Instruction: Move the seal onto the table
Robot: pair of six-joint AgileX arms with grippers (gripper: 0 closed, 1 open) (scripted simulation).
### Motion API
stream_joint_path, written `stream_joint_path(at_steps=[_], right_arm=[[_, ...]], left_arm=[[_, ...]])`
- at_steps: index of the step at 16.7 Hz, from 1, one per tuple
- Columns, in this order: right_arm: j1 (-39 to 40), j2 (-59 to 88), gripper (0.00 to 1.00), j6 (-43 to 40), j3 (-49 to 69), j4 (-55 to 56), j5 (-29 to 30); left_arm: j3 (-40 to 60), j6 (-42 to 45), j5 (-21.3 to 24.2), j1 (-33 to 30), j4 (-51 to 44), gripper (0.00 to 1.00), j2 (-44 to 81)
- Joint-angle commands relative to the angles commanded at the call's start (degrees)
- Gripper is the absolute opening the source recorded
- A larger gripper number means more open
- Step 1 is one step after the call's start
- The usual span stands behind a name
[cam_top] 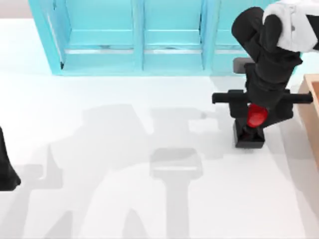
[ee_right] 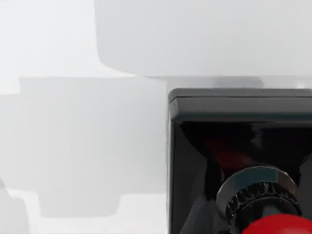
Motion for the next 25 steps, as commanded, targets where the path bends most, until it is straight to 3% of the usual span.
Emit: stream_joint_path(at_steps=[5, 18, 25], right_arm=[[0.08, 0.46, 0.00, 0.05, -0.75, 0.78, 0.03], [0.08, 0.46, 0.98, 0.05, -0.75, 0.78, 0.03], [0.08, 0.46, 1.00, 0.05, -0.75, 0.78, 0.03]], left_arm=[[0.00, 0.00, 0.00, 0.00, 0.00, 1.00, 0.00], [0.00, 0.00, 0.00, 0.00, 0.00, 1.00, 0.00], [0.00, 0.00, 0.00, 0.00, 0.00, 1.00, 0.00]])
